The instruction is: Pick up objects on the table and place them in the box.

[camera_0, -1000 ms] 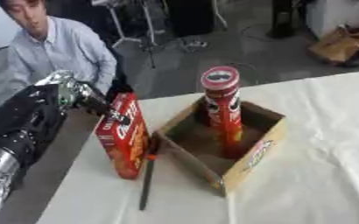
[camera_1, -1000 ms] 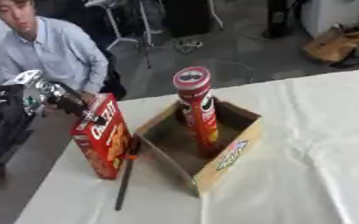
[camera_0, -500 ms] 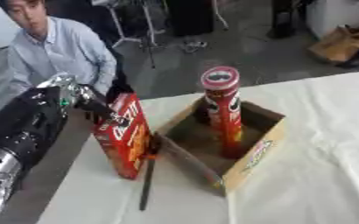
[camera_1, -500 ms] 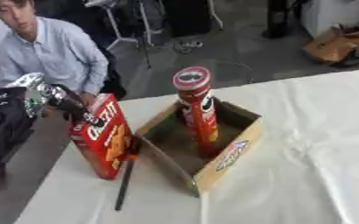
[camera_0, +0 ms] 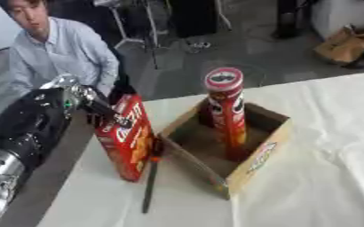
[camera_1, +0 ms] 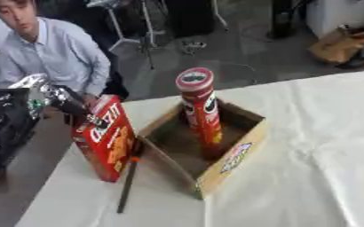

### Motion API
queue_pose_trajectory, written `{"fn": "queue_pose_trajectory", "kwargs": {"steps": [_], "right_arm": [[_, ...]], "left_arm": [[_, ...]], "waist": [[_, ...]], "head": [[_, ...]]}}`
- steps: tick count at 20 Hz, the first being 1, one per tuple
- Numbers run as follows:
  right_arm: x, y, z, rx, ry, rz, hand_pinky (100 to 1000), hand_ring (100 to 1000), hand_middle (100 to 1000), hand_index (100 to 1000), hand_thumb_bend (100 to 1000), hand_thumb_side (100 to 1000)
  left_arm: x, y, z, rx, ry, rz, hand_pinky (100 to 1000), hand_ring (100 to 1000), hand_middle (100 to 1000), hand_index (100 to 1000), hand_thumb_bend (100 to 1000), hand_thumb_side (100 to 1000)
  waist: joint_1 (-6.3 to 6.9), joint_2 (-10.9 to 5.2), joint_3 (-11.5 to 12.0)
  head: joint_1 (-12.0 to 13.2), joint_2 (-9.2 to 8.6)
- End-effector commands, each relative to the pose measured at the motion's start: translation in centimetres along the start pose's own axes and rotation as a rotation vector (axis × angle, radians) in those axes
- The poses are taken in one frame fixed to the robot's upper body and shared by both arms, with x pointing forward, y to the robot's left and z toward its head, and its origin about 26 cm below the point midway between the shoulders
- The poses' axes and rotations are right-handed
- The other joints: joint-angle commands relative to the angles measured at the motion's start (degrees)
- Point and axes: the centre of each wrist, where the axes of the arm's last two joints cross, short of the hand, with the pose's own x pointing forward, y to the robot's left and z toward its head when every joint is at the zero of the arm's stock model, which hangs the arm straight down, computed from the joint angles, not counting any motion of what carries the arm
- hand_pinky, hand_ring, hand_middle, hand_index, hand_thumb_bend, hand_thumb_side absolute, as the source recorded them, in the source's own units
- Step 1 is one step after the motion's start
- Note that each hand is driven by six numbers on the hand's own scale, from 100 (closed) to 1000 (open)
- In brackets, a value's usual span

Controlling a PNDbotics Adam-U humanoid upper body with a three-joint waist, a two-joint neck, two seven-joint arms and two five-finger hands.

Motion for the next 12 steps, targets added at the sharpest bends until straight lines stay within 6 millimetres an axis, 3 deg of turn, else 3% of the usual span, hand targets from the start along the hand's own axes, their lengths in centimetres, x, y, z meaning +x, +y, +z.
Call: {"fn": "queue_pose_trajectory", "kwargs": {"steps": [1,7,11,12], "right_arm": [[0.32,0.13,-0.59,-0.003,-0.022,-0.005,882,884,625,631,100,1000],[0.32,0.15,-0.59,-0.004,-0.022,-0.004,882,884,625,627,100,1000],[0.34,0.19,-0.65,-0.006,-0.023,-0.006,883,884,625,622,100,1000],[0.34,0.20,-0.65,-0.006,-0.023,-0.007,883,884,626,622,100,1000]], "left_arm": [[-0.01,0.69,0.66,-0.014,-0.008,-0.031,813,752,602,640,100,1000],[0.11,0.85,0.77,-0.006,-0.011,-0.026,804,728,572,610,100,1000],[0.23,1.03,0.90,0.002,-0.019,-0.018,793,712,548,585,100,911],[0.22,1.09,0.96,0.005,-0.020,-0.016,791,702,538,577,100,853]], "waist": [[-0.56,-0.89,0.0],[-0.56,-0.88,0.0],[-0.56,-0.95,0.1],[-0.56,-0.98,0.1]], "head": [[0.3,0.64],[0.2,0.56],[0.2,0.46],[0.2,0.47]]}}
